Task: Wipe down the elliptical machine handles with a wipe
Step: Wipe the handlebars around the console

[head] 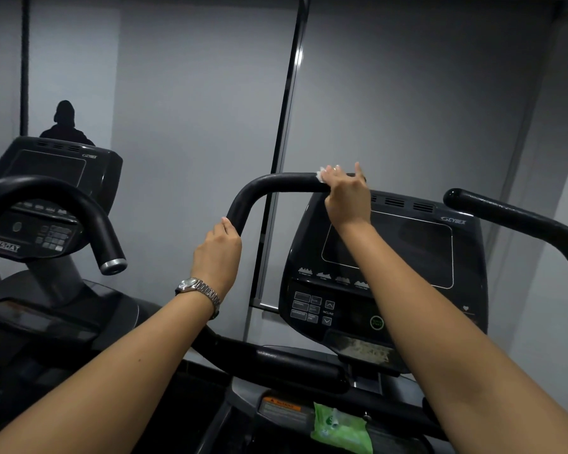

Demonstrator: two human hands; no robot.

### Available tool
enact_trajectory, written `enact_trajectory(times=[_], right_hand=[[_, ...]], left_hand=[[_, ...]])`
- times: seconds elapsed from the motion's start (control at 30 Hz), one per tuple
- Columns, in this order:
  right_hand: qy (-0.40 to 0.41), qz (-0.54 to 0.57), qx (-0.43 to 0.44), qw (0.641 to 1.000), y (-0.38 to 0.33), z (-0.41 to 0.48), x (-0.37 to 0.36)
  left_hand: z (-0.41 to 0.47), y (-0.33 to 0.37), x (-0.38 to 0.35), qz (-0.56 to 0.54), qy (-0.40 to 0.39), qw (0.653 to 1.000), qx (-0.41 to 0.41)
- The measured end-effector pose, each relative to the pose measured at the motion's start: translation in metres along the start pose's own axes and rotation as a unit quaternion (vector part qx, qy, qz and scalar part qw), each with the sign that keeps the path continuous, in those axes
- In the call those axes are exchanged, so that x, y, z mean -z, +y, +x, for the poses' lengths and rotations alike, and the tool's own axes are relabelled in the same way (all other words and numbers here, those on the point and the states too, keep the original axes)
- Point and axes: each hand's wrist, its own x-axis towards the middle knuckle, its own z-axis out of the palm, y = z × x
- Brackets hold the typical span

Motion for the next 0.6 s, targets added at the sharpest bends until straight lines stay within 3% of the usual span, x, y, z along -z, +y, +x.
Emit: enact_trajectory(times=[0.13,0.27,0.33,0.5,0.6], right_hand=[[0.026,-0.009,0.078,0.997,0.014,-0.019,0.004],[0.094,0.005,0.024,0.995,0.039,-0.021,0.013],[0.091,0.015,0.008,0.996,0.033,-0.017,0.007],[0.064,0.013,0.059,0.996,0.032,-0.023,0.004],[0.07,0.01,-0.001,0.997,0.043,-0.019,0.01]], left_hand=[[-0.001,-0.002,0.001,-0.008,0.003,1.0,-0.004],[-0.001,-0.001,-0.001,-0.005,0.013,1.0,-0.004],[-0.001,-0.001,-0.002,-0.004,0.015,1.0,-0.001],[-0.003,-0.001,-0.001,-0.005,0.016,1.0,-0.003],[-0.002,0.0,0.0,-0.006,0.016,1.0,-0.005]])
